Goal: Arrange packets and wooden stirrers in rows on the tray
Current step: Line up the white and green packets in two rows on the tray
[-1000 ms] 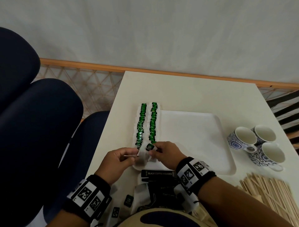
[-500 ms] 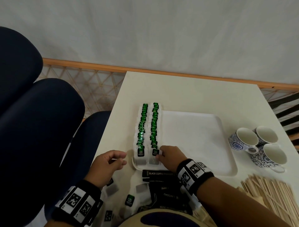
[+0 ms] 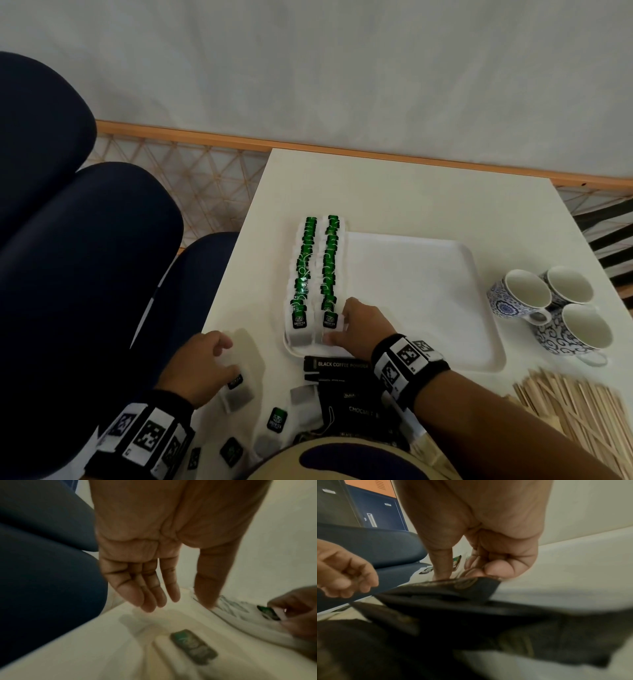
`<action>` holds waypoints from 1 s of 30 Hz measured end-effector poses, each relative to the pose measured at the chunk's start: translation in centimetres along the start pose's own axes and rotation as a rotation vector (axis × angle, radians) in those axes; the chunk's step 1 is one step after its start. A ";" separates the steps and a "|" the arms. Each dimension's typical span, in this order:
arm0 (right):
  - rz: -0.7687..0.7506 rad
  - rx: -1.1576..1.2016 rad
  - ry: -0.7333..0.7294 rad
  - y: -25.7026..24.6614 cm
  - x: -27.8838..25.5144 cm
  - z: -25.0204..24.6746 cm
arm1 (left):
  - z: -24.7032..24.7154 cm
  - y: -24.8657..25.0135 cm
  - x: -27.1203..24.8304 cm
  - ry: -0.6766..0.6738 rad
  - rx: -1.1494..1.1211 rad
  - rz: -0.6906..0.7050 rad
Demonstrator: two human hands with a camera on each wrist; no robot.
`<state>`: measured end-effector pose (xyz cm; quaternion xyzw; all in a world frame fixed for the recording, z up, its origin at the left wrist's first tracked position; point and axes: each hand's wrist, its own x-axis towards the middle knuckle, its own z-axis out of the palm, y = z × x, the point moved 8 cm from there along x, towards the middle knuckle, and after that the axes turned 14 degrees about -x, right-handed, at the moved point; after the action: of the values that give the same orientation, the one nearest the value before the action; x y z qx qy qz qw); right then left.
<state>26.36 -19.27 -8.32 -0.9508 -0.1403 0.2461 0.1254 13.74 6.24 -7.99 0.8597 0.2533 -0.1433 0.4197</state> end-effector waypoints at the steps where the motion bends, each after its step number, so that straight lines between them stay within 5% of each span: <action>1: 0.002 0.019 0.016 0.0 -0.1 -0.2 | 0.3 -0.6 0.0 -0.035 0.065 -0.028; 6: -0.162 -0.082 0.159 -2.5 -1.1 -1.7 | 1.4 -1.7 -0.3 -0.059 0.194 -0.064; 13: -0.525 -0.220 0.051 -8.2 -3.5 0.7 | 1.7 -1.0 -0.9 -0.067 0.209 -0.055; 21: -0.581 -0.140 -0.009 -9.0 -4.3 1.7 | 2.3 -0.4 -1.4 -0.062 0.065 0.029; 30: -0.669 -0.064 0.090 -9.7 -4.6 1.3 | 2.4 6.3 -3.2 -0.143 -0.252 0.354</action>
<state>19.84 -11.59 -4.43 -0.8655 -0.4464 0.1444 0.1755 14.50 0.09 -3.91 0.8192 0.0841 -0.0953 0.5592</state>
